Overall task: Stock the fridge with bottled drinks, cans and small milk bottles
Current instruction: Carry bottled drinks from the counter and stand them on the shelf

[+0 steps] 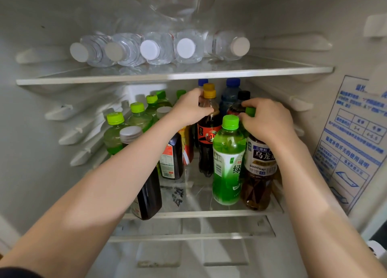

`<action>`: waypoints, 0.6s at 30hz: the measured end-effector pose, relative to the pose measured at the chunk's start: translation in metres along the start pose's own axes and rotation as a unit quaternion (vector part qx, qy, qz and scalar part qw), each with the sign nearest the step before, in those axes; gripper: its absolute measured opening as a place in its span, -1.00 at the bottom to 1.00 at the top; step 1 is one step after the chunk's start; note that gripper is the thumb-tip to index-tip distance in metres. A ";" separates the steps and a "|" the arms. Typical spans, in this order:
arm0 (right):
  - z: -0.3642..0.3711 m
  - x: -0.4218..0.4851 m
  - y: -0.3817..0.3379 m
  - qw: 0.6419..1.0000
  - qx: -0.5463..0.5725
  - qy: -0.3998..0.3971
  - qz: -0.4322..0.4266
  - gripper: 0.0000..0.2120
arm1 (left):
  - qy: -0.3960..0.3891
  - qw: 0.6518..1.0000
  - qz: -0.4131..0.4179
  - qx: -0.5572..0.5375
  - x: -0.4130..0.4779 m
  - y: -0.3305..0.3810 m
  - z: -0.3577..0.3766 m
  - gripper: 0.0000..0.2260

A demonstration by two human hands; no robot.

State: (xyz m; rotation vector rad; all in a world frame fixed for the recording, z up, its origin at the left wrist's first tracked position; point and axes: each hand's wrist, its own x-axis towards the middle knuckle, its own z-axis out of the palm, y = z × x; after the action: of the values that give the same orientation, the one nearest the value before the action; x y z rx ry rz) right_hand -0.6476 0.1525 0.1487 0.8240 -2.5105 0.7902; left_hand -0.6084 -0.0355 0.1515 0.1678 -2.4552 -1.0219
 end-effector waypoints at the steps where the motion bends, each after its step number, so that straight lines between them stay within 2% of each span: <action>1: 0.000 0.000 0.000 1.000 -0.001 -0.001 0.000 -0.63 | -0.003 1.000 -0.001 -0.001 0.001 0.000 -0.001 -0.75; 8: 0.001 0.000 0.000 1.000 -0.004 0.002 -0.002 -0.64 | -0.048 0.997 -0.041 -0.033 0.001 0.000 -0.007 -0.70; 14: 0.001 0.001 0.000 1.000 -0.008 0.005 0.001 -0.64 | -0.043 0.997 -0.043 -0.039 -0.001 -0.003 -0.005 -0.65; 16: 0.001 0.001 0.000 1.000 -0.008 0.005 0.001 -0.64 | -0.026 0.995 -0.067 -0.068 0.002 -0.003 -0.007 -0.64; 18: 0.001 0.001 0.001 1.000 -0.008 0.005 0.003 -0.64 | 0.031 0.988 -0.097 -0.117 0.008 -0.001 -0.008 -0.75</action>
State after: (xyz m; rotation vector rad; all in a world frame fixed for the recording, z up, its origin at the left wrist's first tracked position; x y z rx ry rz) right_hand -0.6490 0.1516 0.1479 0.8055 -2.5083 0.7730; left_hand -0.6115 -0.0441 0.1587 0.3615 -2.2745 -1.3571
